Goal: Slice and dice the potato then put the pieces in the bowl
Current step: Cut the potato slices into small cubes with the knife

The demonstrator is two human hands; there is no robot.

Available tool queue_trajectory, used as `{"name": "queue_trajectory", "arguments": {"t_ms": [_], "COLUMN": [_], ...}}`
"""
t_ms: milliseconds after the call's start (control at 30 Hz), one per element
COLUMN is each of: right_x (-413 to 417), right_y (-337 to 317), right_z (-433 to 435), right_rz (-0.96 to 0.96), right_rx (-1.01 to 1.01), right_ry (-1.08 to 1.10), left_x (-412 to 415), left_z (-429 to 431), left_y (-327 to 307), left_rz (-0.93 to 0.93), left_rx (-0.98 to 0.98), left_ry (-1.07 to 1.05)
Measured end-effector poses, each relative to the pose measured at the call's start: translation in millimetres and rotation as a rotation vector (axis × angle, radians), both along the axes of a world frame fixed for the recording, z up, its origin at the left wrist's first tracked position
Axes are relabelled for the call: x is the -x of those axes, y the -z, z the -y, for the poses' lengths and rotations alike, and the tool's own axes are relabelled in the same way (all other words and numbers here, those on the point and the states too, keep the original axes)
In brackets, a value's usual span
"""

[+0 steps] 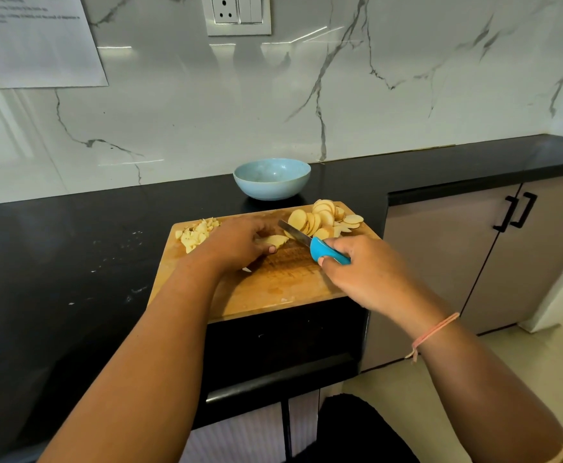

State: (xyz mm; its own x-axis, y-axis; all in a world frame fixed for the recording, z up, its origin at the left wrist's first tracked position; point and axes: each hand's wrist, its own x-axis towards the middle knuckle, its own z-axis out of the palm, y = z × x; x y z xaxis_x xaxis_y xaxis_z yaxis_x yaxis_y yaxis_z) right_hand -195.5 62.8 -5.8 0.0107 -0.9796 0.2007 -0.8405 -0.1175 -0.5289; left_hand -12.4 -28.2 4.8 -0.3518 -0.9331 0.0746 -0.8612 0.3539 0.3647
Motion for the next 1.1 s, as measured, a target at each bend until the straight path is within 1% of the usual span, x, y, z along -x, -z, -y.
{"name": "queue_trajectory", "arguments": {"t_ms": [233,433,667,833,933,1000,1100], "right_x": [-0.6,-3.9,-20.1,-32.3,-33.8,-33.1,-31.5], "right_y": [-2.5,-2.0,-1.7,-6.4,-10.0,-11.3,-11.8], "right_z": [-0.6,-3.6,-8.8,-4.3,3.4,6.3,6.1], "right_rz": [-0.031,-0.096,-0.101,-0.128,-0.119,-0.102,-0.075], "right_rx": [-0.005,-0.032,-0.043,-0.051,-0.069,-0.074,-0.074], "right_ry": [-0.009,0.007,-0.011,-0.005,-0.002,0.007,0.022], "left_x": [2.2,3.8,-2.4,4.6,9.1,10.1,9.2], "left_z": [-1.7,-2.9,-2.6,-2.7,-4.3,-4.3,-5.7], "left_y": [0.2,-1.1,-4.0,-1.3,-0.2,-0.4,-2.8], "left_rz": [0.038,0.002,-0.091,-0.15,-0.128,-0.103,-0.12], "left_rx": [-0.01,-0.047,-0.144,-0.127,-0.085,-0.08,-0.115], "left_ry": [-0.107,-0.17,-0.178,-0.259,-0.313,-0.319,-0.305]}}
